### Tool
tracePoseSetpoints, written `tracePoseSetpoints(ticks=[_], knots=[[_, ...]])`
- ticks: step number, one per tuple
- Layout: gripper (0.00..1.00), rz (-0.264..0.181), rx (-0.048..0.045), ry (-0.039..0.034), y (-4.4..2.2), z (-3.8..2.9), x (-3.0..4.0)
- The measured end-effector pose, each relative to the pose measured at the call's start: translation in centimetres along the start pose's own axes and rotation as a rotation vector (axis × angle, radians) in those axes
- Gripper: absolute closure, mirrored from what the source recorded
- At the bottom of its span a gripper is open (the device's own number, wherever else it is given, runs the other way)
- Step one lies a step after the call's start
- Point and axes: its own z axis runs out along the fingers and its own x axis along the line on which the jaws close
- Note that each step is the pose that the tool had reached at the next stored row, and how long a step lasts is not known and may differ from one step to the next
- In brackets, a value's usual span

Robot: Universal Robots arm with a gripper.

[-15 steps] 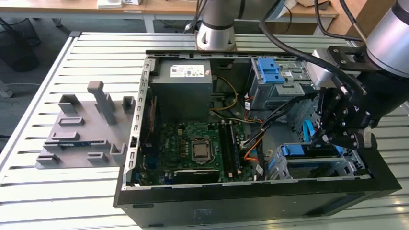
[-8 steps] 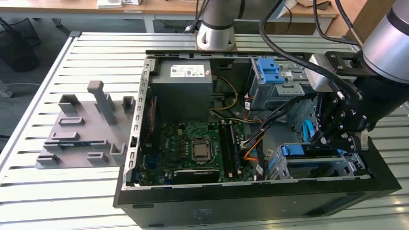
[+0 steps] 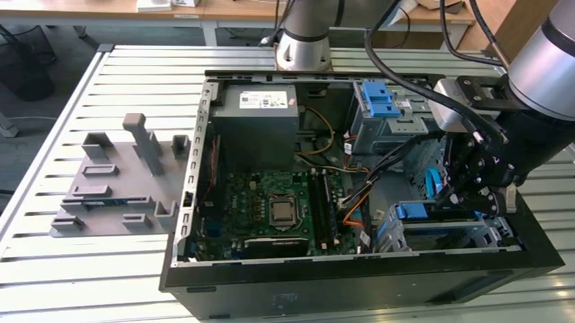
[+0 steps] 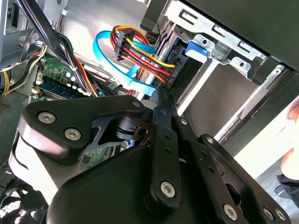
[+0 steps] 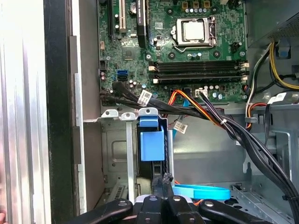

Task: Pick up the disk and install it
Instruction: 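Insert the second disk wire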

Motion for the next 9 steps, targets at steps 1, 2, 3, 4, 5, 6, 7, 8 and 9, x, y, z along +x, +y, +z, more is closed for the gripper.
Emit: tracePoseSetpoints(ticks=[1,2,3,4,5,6,7,8,9], knots=[[0.89,0.000,0.0000,-0.0003,-0.01,0.02,0.00],[0.89,0.000,0.0000,-0.0007,-0.01,-0.02,0.00],[0.89,0.000,0.0000,-0.0015,-0.01,-0.09,-0.01],[0.89,0.000,0.0000,-0.0005,0.00,-0.43,-0.01],[0.89,0.000,0.0000,-0.0007,0.00,-0.50,-0.01],[0.89,0.000,0.0000,-0.0007,0.00,-0.58,-0.01],[0.89,0.000,0.0000,-0.0006,0.00,-0.67,-0.01],[0.89,0.000,0.0000,-0.0007,0.00,-0.73,-0.01],[0.89,0.000,0.0000,-0.0006,0.01,-0.81,-0.01]])
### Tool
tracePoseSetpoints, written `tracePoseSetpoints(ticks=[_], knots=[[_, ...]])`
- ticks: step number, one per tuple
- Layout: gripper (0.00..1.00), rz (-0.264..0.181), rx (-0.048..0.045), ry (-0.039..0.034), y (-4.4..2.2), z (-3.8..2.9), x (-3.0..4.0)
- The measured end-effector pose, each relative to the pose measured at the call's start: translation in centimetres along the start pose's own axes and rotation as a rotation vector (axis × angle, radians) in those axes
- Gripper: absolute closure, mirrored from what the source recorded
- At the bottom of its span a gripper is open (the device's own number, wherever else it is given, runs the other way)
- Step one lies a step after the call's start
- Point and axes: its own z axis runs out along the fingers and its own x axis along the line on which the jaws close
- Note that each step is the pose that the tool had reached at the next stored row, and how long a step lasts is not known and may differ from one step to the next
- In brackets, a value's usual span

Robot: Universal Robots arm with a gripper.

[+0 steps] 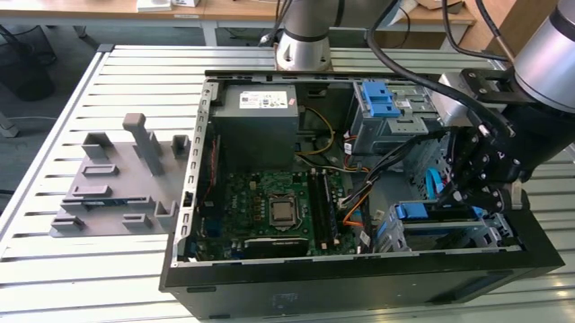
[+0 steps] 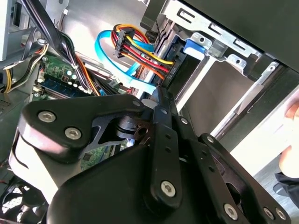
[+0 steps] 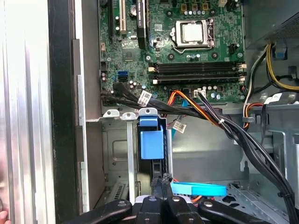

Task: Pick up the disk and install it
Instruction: 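Insert the second disk wire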

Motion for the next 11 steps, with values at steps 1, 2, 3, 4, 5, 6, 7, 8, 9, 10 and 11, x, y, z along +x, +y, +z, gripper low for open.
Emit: tracePoseSetpoints(ticks=[1,2,3,4,5,6,7,8,9,10,11], knots=[[0.89,0.000,0.0000,0.0001,0.00,-0.09,0.00],[0.89,0.000,0.0000,0.0001,0.00,-0.19,0.00],[0.89,0.000,0.0000,0.0000,0.01,-0.29,-0.01],[0.89,0.000,0.0000,0.0001,0.01,-0.50,0.00],[0.89,0.000,0.0000,-0.0003,0.01,-0.52,-0.01],[0.89,0.000,0.0000,0.0000,0.01,-0.54,-0.01],[0.89,0.000,0.0000,0.0001,0.01,-0.54,-0.01],[0.89,0.000,0.0000,0.0000,0.01,-0.54,-0.01],[0.89,0.000,0.0000,0.0000,0.01,-0.54,-0.01],[0.89,0.000,0.0000,0.0000,0.01,-0.54,0.00],[0.89,0.000,0.0000,0.0001,0.01,-0.55,0.00]])
